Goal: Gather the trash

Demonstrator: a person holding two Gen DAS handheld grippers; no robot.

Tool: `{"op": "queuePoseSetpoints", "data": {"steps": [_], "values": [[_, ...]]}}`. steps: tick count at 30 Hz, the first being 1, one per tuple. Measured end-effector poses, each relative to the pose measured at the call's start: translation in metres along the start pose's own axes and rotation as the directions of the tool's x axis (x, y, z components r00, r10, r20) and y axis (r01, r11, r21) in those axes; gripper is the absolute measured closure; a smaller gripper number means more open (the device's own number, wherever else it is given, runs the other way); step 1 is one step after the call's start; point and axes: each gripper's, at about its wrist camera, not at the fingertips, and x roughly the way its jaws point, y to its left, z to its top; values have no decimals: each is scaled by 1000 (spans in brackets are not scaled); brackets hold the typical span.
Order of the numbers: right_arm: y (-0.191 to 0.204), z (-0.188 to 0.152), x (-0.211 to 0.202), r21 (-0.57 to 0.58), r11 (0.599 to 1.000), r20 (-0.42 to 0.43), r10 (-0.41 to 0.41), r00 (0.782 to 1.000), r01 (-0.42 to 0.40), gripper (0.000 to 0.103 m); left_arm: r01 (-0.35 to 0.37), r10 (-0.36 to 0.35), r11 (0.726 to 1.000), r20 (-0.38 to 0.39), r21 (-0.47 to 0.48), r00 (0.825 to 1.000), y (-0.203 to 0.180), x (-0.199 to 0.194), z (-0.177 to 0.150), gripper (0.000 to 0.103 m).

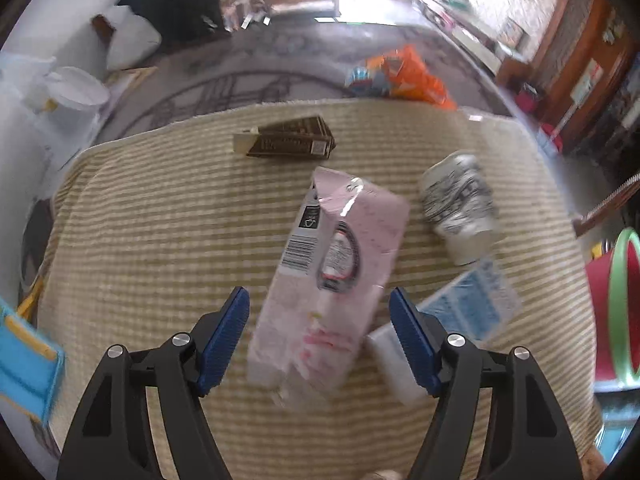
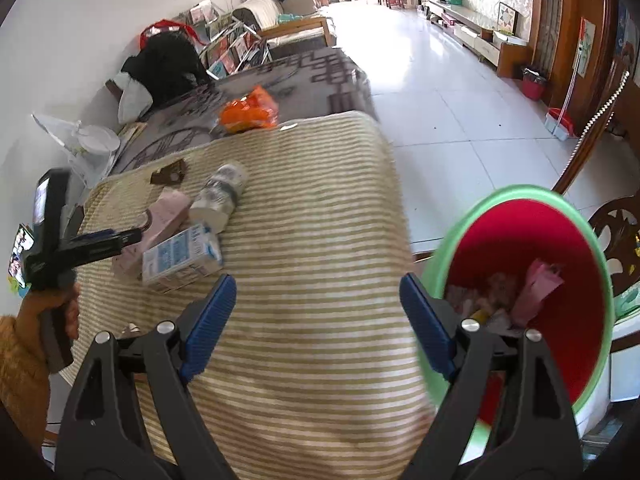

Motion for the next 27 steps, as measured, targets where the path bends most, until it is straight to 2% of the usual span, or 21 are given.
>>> {"op": "queuePoseSetpoints", "data": {"steps": [4,5,6,8,10,11,14,21,24,27], "values": [[26,-7,7,26,999,-15,-27,1000,27,21,69,-67,995,-40,68,997,1,25,10,35],[34,-10,9,28,999,-15,-36,999,36,21,108,-103,991,-60,84,993,2,35,12,36],[40,-11,10,30,999,-12,-44,999,44,21,109,-104,989,-52,97,993,4,39,12,40],[56,-12,13,33,998,-7,-46,999,46,21,162,-160,979,-25,127,987,4,33,10,59],[74,-10,18,15,999,-10,-43,999,43,21,171,-173,976,2,131,985,8,21,9,64],[85,-7,21,0,999,-10,-38,999,38,21,177,-181,977,28,121,983,18,11,5,64],[114,10,33,-50,999,-3,0,1000,0,21,213,-215,976,43,53,976,48,-5,-9,65],[193,66,93,-247,969,1,28,1000,-27,21,179,-176,977,32,-115,984,126,-20,-62,64],[231,87,127,-339,939,-17,45,999,-48,21,164,-162,974,24,-158,987,148,-21,-79,63],[269,99,167,-464,885,-33,6,999,-21,21,142,-140,974,24,-176,990,161,-21,-85,62]]}}
